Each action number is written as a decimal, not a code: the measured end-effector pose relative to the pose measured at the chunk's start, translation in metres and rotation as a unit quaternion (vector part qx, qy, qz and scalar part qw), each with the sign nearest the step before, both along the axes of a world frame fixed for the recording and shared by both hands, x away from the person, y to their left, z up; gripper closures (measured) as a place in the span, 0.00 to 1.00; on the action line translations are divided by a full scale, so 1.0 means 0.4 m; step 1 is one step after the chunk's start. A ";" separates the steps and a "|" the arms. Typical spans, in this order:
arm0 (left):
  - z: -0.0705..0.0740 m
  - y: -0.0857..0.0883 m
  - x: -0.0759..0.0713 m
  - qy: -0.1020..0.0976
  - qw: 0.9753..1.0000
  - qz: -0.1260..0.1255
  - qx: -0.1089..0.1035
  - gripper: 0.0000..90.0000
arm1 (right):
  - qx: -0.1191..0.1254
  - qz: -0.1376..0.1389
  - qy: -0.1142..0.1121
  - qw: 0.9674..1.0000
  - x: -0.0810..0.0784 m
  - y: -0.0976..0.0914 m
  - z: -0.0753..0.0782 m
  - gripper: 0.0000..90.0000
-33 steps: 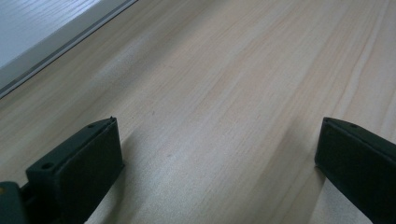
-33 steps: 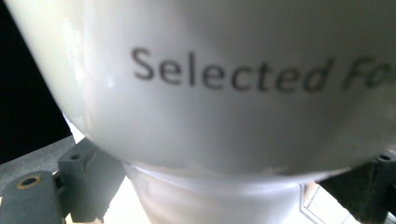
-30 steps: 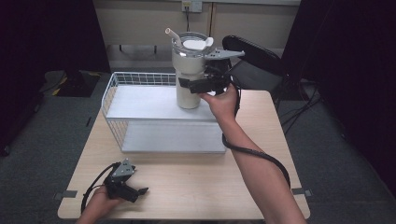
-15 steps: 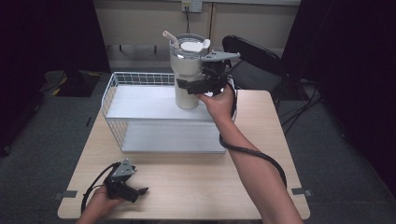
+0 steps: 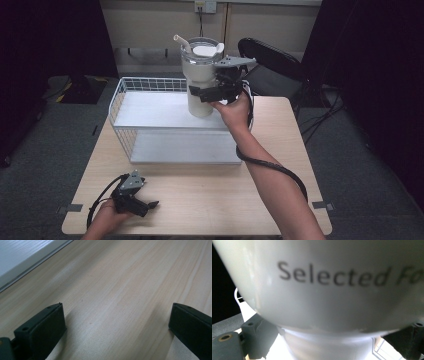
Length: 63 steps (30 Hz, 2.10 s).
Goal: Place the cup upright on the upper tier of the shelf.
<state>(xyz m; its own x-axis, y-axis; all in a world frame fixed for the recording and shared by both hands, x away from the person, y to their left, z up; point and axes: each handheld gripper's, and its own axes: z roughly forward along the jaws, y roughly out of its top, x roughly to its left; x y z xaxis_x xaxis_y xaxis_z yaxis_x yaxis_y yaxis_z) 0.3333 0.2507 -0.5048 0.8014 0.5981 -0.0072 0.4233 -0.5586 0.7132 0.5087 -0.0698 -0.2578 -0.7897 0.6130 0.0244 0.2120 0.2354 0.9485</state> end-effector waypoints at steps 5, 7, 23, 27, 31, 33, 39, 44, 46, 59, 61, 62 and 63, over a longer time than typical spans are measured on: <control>0.000 0.000 -0.001 0.000 1.000 0.002 0.001 0.00 | 0.000 -0.003 0.012 1.000 -0.002 -0.002 -0.008 0.08; 0.000 0.000 -0.001 0.000 1.000 0.002 0.001 0.00 | -0.008 -0.005 0.011 1.000 -0.008 -0.008 -0.020 0.08; 0.000 0.000 -0.001 0.000 1.000 0.002 0.001 0.00 | -0.037 0.006 0.009 0.999 -0.095 -0.054 -0.019 0.10; 0.000 0.000 -0.001 0.000 1.000 0.002 0.001 0.00 | -0.043 0.022 0.009 0.999 -0.127 -0.057 -0.015 0.10; 0.000 0.000 -0.001 -0.001 1.000 0.003 0.000 0.00 | -0.040 0.039 0.008 0.998 -0.158 -0.059 -0.019 0.10; -0.001 0.000 -0.001 -0.001 1.000 0.003 0.000 0.00 | -0.035 0.046 0.006 0.998 -0.173 -0.060 -0.023 0.11; -0.001 0.000 -0.001 -0.001 1.000 0.003 0.000 0.00 | -0.038 0.066 0.004 0.997 -0.215 -0.066 -0.044 0.11; -0.001 0.000 -0.001 -0.001 1.000 0.003 0.000 0.00 | -0.035 0.079 0.001 0.996 -0.247 -0.074 -0.061 0.11; -0.001 0.000 -0.001 -0.001 1.000 0.003 0.000 0.00 | -0.036 0.082 0.003 0.996 -0.252 -0.075 -0.065 0.11; -0.001 -0.001 -0.002 0.001 1.000 0.004 -0.002 0.00 | -0.039 0.106 0.003 0.994 -0.310 -0.109 -0.121 0.11; -0.001 -0.001 -0.002 0.001 1.000 0.004 -0.002 0.00 | -0.038 0.109 0.007 0.993 -0.314 -0.117 -0.130 0.11; -0.001 -0.001 -0.002 0.001 1.000 0.004 -0.002 0.00 | -0.039 0.108 0.006 0.993 -0.316 -0.121 -0.134 0.11; -0.001 -0.001 -0.002 0.001 1.000 0.004 -0.002 0.00 | -0.041 0.108 0.005 0.993 -0.318 -0.124 -0.139 0.11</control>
